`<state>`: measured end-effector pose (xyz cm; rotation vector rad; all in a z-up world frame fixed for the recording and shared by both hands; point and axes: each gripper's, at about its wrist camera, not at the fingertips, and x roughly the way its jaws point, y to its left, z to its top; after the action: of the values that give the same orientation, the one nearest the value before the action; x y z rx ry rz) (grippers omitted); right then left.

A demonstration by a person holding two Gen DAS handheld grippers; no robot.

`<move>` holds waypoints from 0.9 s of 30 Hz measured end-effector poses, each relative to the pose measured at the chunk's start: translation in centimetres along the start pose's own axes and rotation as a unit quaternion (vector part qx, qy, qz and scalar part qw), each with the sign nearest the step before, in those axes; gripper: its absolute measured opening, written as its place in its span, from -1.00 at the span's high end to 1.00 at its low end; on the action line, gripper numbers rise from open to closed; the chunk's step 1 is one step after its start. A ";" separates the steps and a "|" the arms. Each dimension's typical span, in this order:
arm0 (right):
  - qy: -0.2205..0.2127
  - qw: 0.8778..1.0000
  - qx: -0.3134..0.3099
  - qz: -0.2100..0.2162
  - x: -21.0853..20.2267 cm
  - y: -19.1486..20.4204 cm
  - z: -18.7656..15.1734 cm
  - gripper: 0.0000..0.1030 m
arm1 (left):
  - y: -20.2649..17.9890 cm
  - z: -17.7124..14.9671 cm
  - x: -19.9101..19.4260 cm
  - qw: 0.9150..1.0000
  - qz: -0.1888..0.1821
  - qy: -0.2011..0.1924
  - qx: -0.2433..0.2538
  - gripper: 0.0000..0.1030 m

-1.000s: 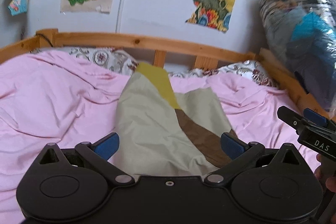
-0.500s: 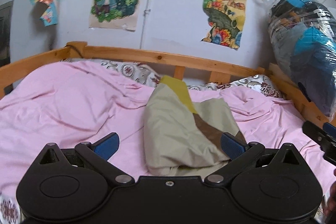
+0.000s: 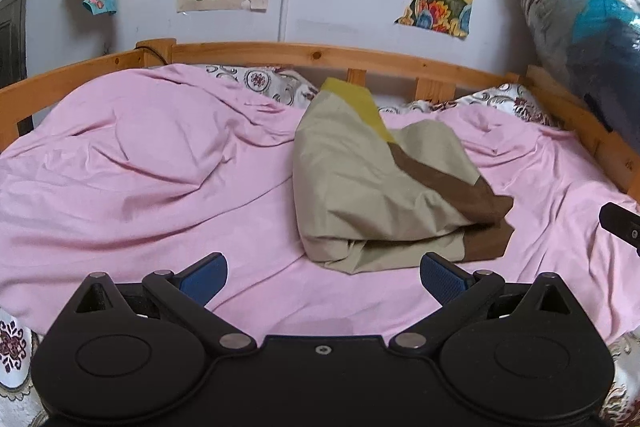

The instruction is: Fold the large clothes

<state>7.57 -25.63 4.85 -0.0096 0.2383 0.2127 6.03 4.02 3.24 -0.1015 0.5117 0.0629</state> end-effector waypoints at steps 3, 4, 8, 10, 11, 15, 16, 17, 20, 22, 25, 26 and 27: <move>0.009 1.000 -0.001 0.008 0.3 0.3 -0.4 -0.99 | 0.0 -0.2 0.1 1.000 0.001 0.000 0.000 -0.99; 0.011 1.000 -0.002 0.009 0.4 0.4 -0.5 -0.99 | 0.0 -0.3 0.1 1.000 0.001 0.000 0.000 -0.99; 0.013 1.000 -0.003 0.009 0.6 0.4 -0.6 -0.99 | 0.1 -0.3 0.2 1.000 0.000 0.001 0.000 -0.99; 0.013 1.000 -0.002 0.008 0.6 0.5 -0.6 -0.99 | 0.2 -0.4 0.3 1.000 0.001 0.002 -0.001 -0.99; 0.013 1.000 -0.002 0.008 0.5 0.5 -0.6 -0.99 | 0.2 -0.4 0.3 1.000 0.001 0.002 -0.002 -0.99; 0.013 1.000 -0.002 0.008 0.6 0.4 -0.6 -0.99 | 0.1 -0.4 0.3 1.000 0.001 0.000 -0.005 -0.99; 0.013 1.000 -0.002 0.008 0.6 0.4 -0.6 -0.99 | 0.1 -0.4 0.2 1.000 0.001 0.000 -0.005 -0.99; 0.012 1.000 -0.002 0.008 0.6 0.4 -0.6 -0.99 | 0.1 -0.4 0.2 1.000 0.001 0.000 -0.004 -0.99; 0.012 1.000 -0.002 0.007 0.6 0.5 -0.6 -0.99 | 0.2 -0.3 0.2 1.000 0.001 0.000 -0.004 -0.99; 0.012 1.000 -0.001 0.008 0.6 0.4 -0.6 -0.99 | 0.2 -0.3 0.2 1.000 0.001 -0.001 -0.005 -0.99; 0.012 1.000 -0.002 0.008 0.6 0.4 -0.6 -0.99 | 0.1 -0.3 0.2 1.000 0.001 0.000 -0.004 -0.99; 0.012 1.000 -0.002 0.008 0.6 0.4 -0.6 -0.99 | 0.1 -0.3 0.2 1.000 0.001 0.000 -0.004 -0.99; 0.013 1.000 -0.002 0.008 0.6 0.4 -0.6 -0.99 | 0.1 -0.3 0.2 1.000 0.002 0.000 -0.004 -0.99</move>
<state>7.90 -25.12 4.17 -0.0138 0.2632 0.2290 6.03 4.10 2.92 -0.1084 0.5116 0.0680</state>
